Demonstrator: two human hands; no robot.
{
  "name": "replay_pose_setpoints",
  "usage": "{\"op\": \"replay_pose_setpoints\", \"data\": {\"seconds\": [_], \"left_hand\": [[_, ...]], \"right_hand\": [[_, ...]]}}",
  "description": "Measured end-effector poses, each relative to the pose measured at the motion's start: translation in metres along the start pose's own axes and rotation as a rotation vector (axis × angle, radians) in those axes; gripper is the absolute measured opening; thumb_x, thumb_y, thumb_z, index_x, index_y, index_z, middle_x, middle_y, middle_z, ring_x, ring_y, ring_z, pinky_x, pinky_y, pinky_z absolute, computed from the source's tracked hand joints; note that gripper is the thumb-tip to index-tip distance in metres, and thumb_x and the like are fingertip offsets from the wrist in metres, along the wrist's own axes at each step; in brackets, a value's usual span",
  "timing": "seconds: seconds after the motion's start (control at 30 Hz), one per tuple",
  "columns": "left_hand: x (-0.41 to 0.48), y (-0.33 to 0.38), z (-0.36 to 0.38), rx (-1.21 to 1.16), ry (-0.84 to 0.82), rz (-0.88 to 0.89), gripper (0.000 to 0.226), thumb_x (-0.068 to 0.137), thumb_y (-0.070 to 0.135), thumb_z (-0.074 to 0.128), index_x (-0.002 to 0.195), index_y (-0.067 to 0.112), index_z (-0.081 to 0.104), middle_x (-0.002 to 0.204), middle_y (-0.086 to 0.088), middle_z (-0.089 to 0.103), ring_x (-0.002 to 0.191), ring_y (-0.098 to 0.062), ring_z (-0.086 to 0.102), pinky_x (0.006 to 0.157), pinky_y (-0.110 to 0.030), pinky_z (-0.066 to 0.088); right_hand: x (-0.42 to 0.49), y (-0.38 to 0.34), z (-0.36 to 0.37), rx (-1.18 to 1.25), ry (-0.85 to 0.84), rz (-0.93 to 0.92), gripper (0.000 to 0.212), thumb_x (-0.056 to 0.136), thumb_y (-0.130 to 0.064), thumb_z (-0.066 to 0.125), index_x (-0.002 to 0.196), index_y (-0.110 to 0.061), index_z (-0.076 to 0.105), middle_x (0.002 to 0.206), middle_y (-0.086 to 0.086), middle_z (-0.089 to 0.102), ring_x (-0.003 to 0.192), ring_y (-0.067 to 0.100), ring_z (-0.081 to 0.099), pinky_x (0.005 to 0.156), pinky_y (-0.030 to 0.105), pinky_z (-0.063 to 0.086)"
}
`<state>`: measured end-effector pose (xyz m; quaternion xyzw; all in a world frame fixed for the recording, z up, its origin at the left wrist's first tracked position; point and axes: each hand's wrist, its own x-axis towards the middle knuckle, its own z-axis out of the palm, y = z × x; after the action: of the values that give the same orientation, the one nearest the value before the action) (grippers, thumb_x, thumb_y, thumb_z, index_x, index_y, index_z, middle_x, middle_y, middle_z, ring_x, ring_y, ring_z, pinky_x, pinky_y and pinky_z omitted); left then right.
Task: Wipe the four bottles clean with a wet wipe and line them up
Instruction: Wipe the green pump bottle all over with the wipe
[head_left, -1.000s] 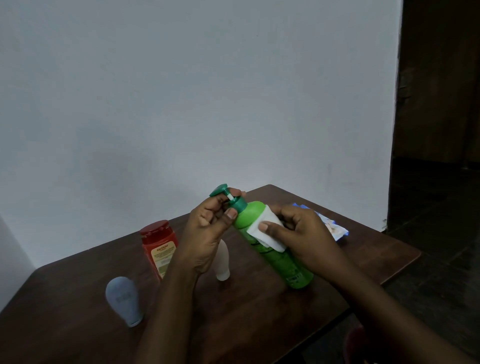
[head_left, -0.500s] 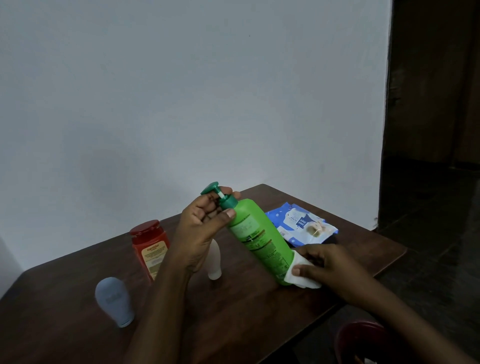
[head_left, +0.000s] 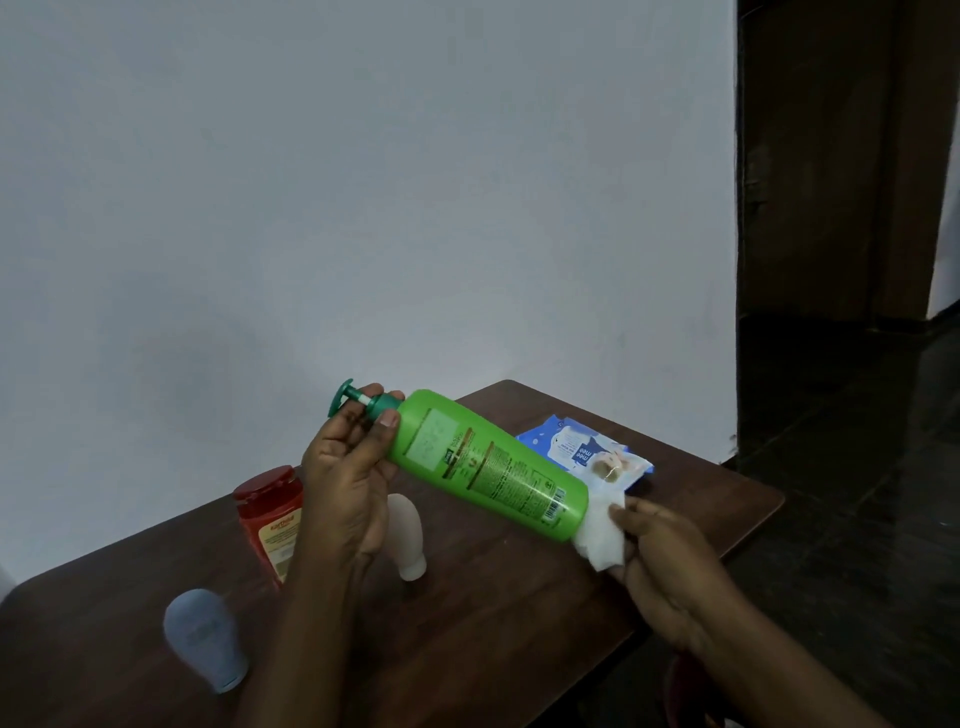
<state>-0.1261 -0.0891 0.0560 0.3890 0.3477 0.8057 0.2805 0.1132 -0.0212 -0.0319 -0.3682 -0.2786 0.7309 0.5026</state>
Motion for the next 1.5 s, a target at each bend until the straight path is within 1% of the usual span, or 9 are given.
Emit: {"op": "replay_pose_setpoints", "data": {"seconds": [0.1,0.3,0.6,0.83,1.0,1.2,1.3,1.4,1.5], "left_hand": [[-0.003,-0.003,0.006,0.034,0.006,0.006,0.028,0.090,-0.003,0.064,0.116,0.009,0.068,0.108,-0.007,0.078,0.107,-0.024,0.074,0.089,-0.038,0.063],[-0.006,-0.006,0.009,0.124,0.017,0.100,0.028,0.089,-0.001,0.068,0.114,0.011,0.071,0.107,-0.004,0.080,0.104,-0.021,0.075,0.084,-0.034,0.065],[-0.011,-0.007,0.012,0.151,-0.042,0.133,0.037,0.081,0.009,0.072,0.118,0.013,0.070,0.109,-0.003,0.081,0.105,-0.019,0.076,0.082,-0.033,0.064],[-0.009,-0.007,0.011,0.164,-0.070,0.116,0.038,0.081,0.008,0.072,0.118,0.014,0.071,0.109,-0.002,0.079,0.105,-0.020,0.075,0.087,-0.039,0.063],[-0.014,-0.009,0.017,0.167,-0.144,0.110,0.035,0.080,0.006,0.071,0.114,0.013,0.071,0.106,0.001,0.080,0.105,-0.017,0.075,0.085,-0.035,0.064],[-0.009,-0.005,0.010,0.089,-0.200,0.071,0.054,0.062,0.033,0.098,0.109,0.020,0.078,0.111,-0.005,0.078,0.105,-0.019,0.075,0.079,-0.030,0.062],[-0.011,-0.005,0.013,0.089,-0.174,0.087,0.044,0.073,0.020,0.086,0.114,0.016,0.073,0.109,-0.002,0.079,0.103,-0.016,0.075,0.077,-0.030,0.062],[-0.014,-0.008,0.020,0.134,-0.159,0.118,0.038,0.079,0.005,0.070,0.117,0.011,0.069,0.106,0.001,0.080,0.102,-0.013,0.075,0.082,-0.030,0.063],[-0.014,-0.006,0.021,0.152,-0.133,0.139,0.037,0.080,0.006,0.070,0.115,0.015,0.071,0.108,0.001,0.080,0.107,-0.015,0.074,0.084,-0.030,0.062]], "right_hand": [[-0.010,0.002,0.013,0.124,-0.075,0.130,0.032,0.103,-0.015,0.043,0.116,0.004,0.065,0.099,0.021,0.076,0.092,0.034,0.069,0.083,0.047,0.056],[-0.031,0.002,0.020,0.233,-0.202,0.041,0.047,0.105,-0.041,0.041,0.116,-0.004,0.067,0.111,0.019,0.074,0.108,0.034,0.069,0.103,0.048,0.046],[-0.030,-0.005,0.020,0.268,-0.161,-0.104,0.029,0.103,-0.018,0.049,0.121,0.000,0.063,0.110,0.019,0.075,0.092,0.025,0.076,0.072,0.034,0.064],[-0.028,-0.006,0.012,0.118,-0.181,0.109,0.048,0.102,-0.036,0.046,0.121,0.004,0.064,0.112,0.023,0.073,0.110,0.038,0.068,0.101,0.052,0.049],[-0.027,-0.016,0.010,0.174,-0.141,0.025,0.044,0.099,-0.034,0.050,0.116,0.003,0.067,0.110,0.021,0.074,0.084,0.030,0.075,0.084,0.042,0.053],[-0.026,-0.006,0.013,0.156,-0.180,0.144,0.049,0.103,-0.035,0.046,0.122,0.007,0.063,0.115,0.026,0.071,0.108,0.041,0.066,0.106,0.057,0.044],[-0.025,-0.006,0.013,0.134,-0.198,0.168,0.047,0.102,-0.036,0.048,0.119,0.003,0.067,0.116,0.025,0.071,0.113,0.041,0.063,0.107,0.052,0.043],[-0.025,-0.007,0.015,0.083,-0.201,0.194,0.034,0.099,-0.021,0.054,0.121,0.001,0.066,0.115,0.024,0.072,0.121,0.038,0.061,0.111,0.047,0.042],[-0.022,-0.006,0.014,0.056,-0.186,0.221,0.028,0.094,0.003,0.054,0.120,0.009,0.063,0.110,0.025,0.073,0.121,0.038,0.062,0.096,0.039,0.054]]}}
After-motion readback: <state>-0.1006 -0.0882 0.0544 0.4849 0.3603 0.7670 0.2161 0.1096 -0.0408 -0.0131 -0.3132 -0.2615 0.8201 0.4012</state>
